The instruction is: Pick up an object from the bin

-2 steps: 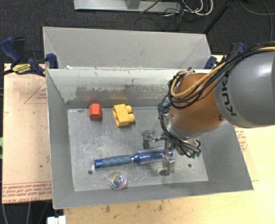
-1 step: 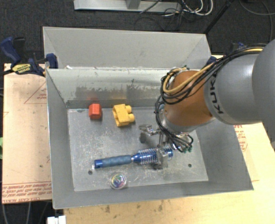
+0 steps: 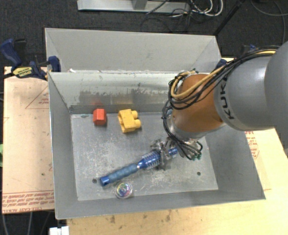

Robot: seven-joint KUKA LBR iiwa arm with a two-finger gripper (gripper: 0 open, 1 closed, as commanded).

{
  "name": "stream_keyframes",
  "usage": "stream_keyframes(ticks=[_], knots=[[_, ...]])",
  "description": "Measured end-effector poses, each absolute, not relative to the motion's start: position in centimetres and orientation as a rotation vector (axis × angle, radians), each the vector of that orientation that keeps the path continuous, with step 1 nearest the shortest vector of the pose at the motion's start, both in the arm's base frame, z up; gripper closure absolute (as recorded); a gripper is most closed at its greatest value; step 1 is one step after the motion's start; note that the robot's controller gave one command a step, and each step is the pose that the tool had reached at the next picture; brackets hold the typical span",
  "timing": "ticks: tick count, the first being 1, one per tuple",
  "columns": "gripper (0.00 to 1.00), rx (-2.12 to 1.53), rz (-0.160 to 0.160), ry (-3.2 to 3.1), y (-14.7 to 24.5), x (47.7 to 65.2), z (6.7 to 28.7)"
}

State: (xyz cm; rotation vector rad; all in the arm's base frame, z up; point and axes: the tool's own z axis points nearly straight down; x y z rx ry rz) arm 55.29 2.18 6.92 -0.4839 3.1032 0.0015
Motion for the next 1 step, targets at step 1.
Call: stream_keyframes(ticks=[1], knots=[[1.0,-0.416,-0.002,3.104,-0.47,54.22,24.64]])
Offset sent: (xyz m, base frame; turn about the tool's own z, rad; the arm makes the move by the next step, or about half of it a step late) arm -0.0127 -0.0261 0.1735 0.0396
